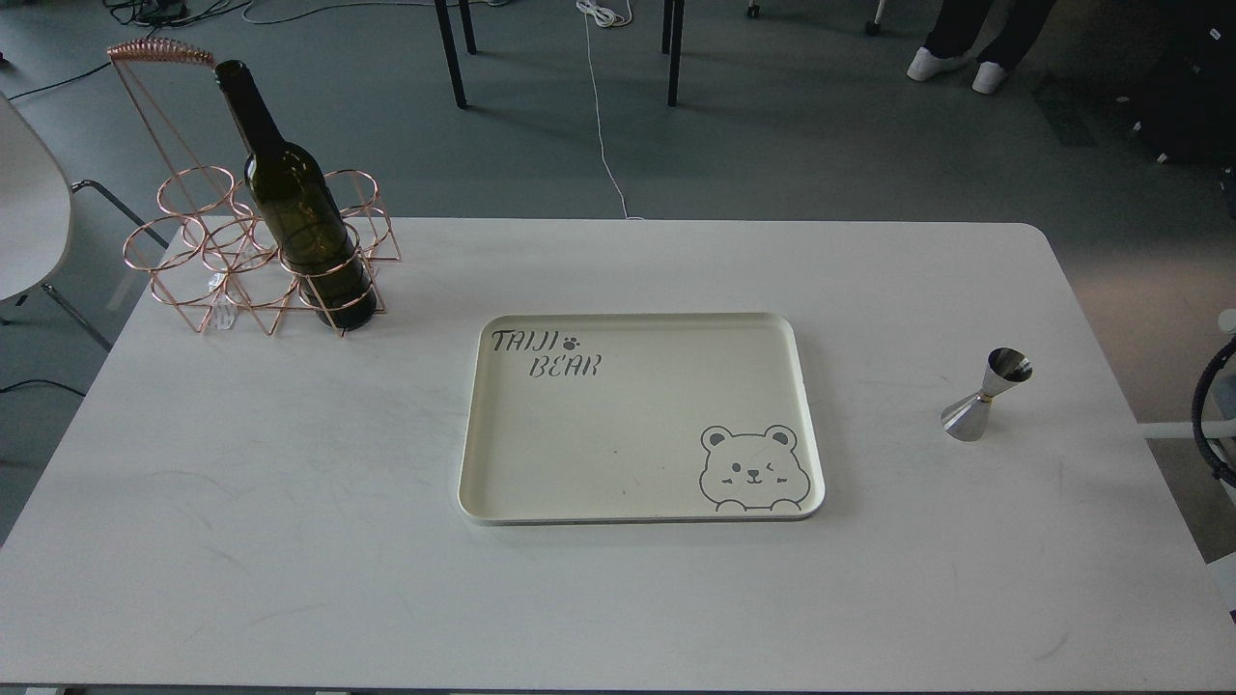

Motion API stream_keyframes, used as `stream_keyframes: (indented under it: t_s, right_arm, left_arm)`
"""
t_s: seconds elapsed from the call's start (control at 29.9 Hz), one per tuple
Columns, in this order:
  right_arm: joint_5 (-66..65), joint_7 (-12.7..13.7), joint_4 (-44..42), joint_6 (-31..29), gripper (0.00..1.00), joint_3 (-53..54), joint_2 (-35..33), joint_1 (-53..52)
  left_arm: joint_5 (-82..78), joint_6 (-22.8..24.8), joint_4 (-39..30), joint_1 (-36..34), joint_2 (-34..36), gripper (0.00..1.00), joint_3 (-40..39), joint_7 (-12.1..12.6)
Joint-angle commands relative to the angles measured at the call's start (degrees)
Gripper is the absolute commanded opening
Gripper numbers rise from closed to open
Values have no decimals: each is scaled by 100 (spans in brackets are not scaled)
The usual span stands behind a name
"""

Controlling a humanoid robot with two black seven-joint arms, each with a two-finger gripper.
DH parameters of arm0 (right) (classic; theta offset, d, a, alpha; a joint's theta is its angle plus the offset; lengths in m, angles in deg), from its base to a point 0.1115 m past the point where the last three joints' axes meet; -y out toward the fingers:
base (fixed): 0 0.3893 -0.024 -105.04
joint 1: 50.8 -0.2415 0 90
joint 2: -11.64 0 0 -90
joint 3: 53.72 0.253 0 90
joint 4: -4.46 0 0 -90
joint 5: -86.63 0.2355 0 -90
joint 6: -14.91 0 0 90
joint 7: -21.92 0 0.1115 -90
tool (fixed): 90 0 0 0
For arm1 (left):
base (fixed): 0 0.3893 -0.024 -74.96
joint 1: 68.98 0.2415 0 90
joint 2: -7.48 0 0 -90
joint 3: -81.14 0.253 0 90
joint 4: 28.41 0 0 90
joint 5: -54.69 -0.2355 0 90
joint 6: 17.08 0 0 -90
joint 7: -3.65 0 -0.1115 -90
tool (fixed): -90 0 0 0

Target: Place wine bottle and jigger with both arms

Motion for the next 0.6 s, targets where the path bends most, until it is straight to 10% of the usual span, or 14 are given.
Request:
stream_keyframes:
  t_s: [0.0, 0.23, 0.57]
  right_arm:
    - [324, 96, 12, 0, 99, 261, 0, 161]
    - [1194, 1247, -5, 0, 99, 314, 88, 257]
    - [1292, 1248, 3, 0, 99, 270, 316, 626]
  left_arm:
    - [732, 448, 379, 289, -331, 98, -22, -3]
    - [1533, 1012, 1100, 667, -1061, 98, -40, 32]
    - [1622, 1065, 1382, 1089, -1545, 99, -567, 59]
